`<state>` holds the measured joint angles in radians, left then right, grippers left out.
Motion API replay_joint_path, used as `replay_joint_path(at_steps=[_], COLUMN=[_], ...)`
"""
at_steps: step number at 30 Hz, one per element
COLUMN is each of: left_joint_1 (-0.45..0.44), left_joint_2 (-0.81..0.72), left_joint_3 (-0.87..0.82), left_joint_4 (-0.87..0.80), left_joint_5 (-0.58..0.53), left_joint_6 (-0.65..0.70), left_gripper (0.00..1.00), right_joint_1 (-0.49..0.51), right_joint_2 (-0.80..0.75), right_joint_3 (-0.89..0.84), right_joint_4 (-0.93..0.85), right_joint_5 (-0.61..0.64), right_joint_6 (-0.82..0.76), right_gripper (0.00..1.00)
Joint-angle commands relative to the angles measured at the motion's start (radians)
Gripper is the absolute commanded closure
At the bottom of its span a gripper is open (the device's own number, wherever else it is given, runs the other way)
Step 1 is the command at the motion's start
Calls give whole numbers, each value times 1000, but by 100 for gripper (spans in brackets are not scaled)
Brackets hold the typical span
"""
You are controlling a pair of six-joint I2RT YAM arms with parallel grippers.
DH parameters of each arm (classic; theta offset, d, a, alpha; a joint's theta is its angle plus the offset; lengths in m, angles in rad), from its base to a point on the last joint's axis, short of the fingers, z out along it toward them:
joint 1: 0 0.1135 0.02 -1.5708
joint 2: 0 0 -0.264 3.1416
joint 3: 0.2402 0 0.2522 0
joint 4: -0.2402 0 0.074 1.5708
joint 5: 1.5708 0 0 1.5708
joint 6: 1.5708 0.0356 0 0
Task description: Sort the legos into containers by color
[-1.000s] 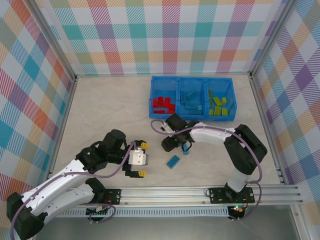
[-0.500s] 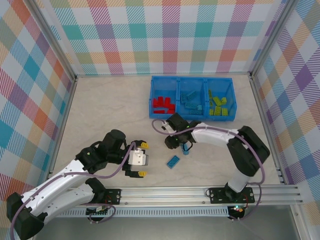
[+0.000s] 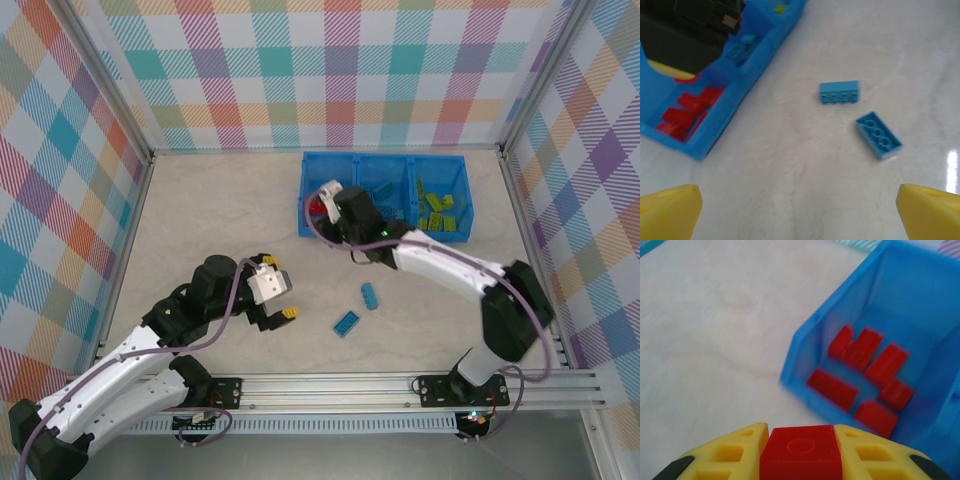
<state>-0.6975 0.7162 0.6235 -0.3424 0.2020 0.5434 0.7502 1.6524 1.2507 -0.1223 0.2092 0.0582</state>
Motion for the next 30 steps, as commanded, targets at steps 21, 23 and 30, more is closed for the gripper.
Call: replay_joint_path(at_steps=[21, 23, 30], left_joint_1=[35, 36, 35], left_joint_2=[-2, 2, 5], left_joint_3=[96, 97, 96], left_joint_4=[-33, -40, -55], left_joint_5=[-260, -240, -96], left_joint_6=[-269, -261, -196], left_gripper=[0, 0, 0], right_joint_1=[-121, -118, -84], right_joint_2=[380, 273, -170], right_joint_3=[655, 527, 10], right_joint_4=[-388, -355, -288], right_joint_5=[-27, -92, -209], right_joint_6=[32, 52, 184], right_gripper=[40, 38, 35])
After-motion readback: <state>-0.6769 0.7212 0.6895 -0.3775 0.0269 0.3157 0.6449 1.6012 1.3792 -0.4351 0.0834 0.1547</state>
